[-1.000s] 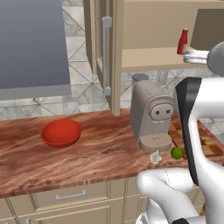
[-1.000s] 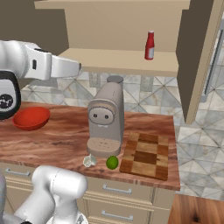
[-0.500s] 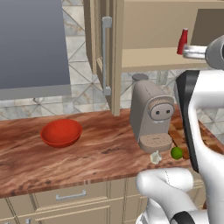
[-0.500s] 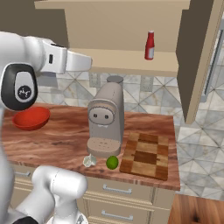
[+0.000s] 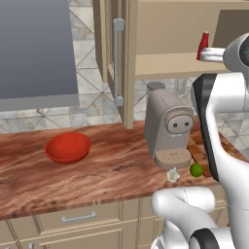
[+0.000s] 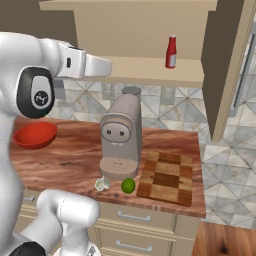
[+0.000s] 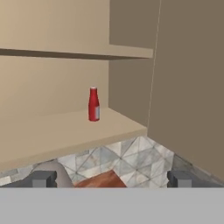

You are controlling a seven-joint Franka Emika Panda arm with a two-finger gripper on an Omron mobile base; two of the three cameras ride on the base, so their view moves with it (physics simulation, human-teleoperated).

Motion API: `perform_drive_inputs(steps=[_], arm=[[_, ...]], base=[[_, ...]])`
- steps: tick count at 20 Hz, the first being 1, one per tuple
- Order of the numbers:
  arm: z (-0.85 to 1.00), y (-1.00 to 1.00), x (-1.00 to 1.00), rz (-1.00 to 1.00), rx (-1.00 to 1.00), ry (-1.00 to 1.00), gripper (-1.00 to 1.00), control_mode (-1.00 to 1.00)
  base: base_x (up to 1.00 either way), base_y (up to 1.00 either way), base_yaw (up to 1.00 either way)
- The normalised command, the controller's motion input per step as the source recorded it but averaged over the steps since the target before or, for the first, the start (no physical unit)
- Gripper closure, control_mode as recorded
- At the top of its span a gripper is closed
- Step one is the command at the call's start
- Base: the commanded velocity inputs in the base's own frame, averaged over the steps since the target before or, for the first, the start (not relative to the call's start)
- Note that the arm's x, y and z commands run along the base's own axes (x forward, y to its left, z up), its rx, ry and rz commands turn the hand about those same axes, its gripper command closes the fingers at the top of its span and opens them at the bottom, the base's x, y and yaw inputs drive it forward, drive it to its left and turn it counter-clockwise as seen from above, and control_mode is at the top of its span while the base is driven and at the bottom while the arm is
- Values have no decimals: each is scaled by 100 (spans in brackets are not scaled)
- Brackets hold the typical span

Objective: Open the cabinet. Place the bowl and condiment on the counter. Then place the lime and garlic on the cutting board.

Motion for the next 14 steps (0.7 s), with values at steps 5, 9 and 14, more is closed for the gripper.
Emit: perform_drive_inputs(steps=[5,9,14], arm=[[-1,-18,18,0,0,1,-100,-100],[-1,-14,20,0,0,7,-100,-100],[-5,-1,26,0,0,10,-100,-100]], base=[[0,0,0],[0,0,0],[0,0,0]])
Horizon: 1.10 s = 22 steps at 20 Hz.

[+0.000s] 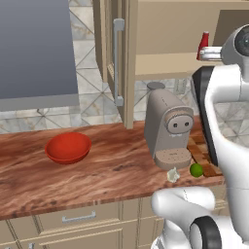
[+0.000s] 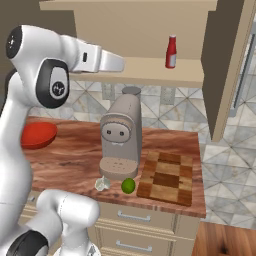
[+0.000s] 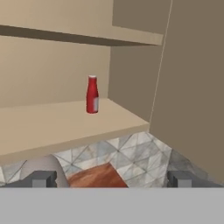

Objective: Open the cabinet. Place the bowl and condiment on the counter. Then place the lime and garlic on the cutting board.

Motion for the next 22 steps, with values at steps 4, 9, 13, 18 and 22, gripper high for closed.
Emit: perform_drive_inputs(steps=[4,9,13,18,22], arm=[[-9,0,27,0,0,8,-100,-100],[-17,-3,30,0,0,2,-100,-100],[-8,-9,27,0,0,0,-100,-100],[0,-20,37,0,0,0,-100,-100],[0,-24,30,0,1,10,-100,-100]], base=[[0,0,0],[0,0,0],[0,0,0],[0,0,0],[0,0,0]])
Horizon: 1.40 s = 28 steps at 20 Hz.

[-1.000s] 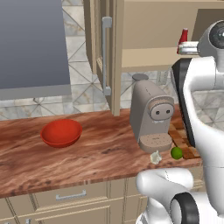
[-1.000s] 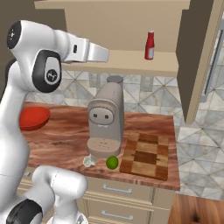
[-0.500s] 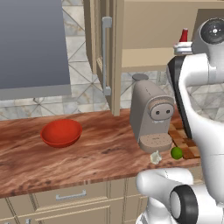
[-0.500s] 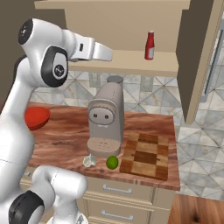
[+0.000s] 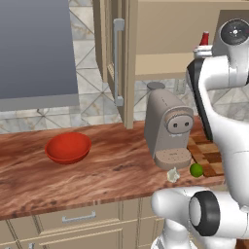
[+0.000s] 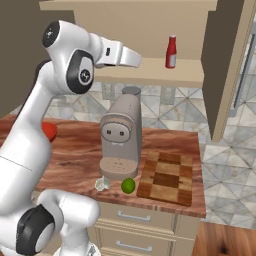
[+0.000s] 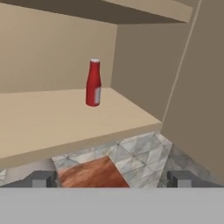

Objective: Open the cabinet. Place the bowl and condiment on the counter. Then place the lime and garlic on the cutting board.

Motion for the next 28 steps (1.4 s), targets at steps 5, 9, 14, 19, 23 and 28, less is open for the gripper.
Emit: perform_drive_inputs(steps=[5,9,14,19,23,28], arm=[[-1,-18,29,0,0,5,-100,-100],[-2,-8,29,0,0,0,-100,-100],[-14,-1,14,0,0,0,-100,-100],[-10,-5,18,0,0,0,-100,-100],[-7,-9,24,0,0,0,-100,-100],[-8,-9,28,0,0,0,-100,-100]], base=[[0,0,0],[0,0,0],[0,0,0],[0,0,0],[0,0,0],[0,0,0]])
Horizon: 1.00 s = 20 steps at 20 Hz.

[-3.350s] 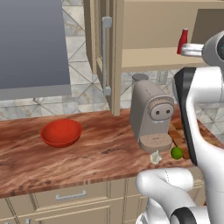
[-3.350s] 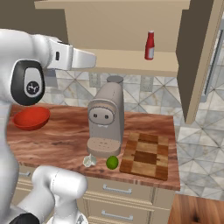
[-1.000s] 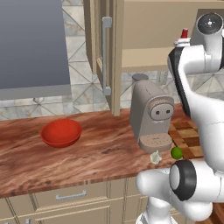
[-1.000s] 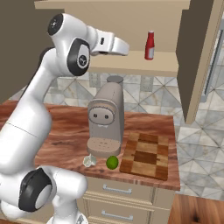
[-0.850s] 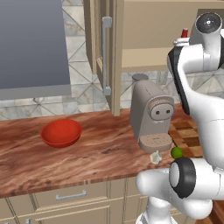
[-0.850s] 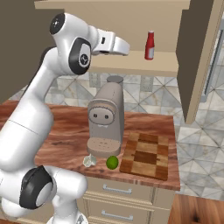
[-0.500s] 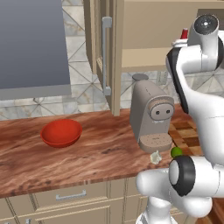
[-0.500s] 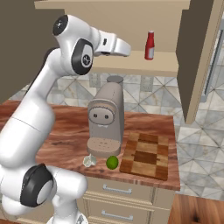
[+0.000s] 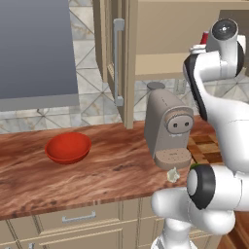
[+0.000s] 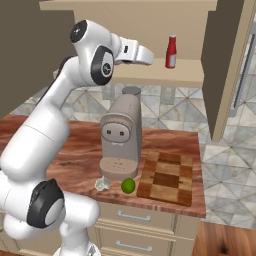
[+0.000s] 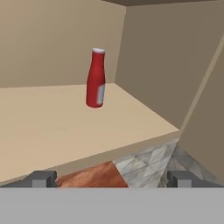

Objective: Open the cabinet. Place the bowl and condiment on the counter. Then place the lime and garlic on the cutting board.

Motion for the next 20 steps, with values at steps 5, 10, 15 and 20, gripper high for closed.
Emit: perform_drive_inputs(steps=[5,10,15,20], arm=[[-1,-12,21,0,0,0,-100,-100],[0,-14,19,0,0,0,-100,-100],[-4,-5,12,0,0,0,-100,-100],[-4,0,3,-1,2,0,-100,-100]], base=[[0,0,0],[0,0,0],[0,0,0],[0,0,0]])
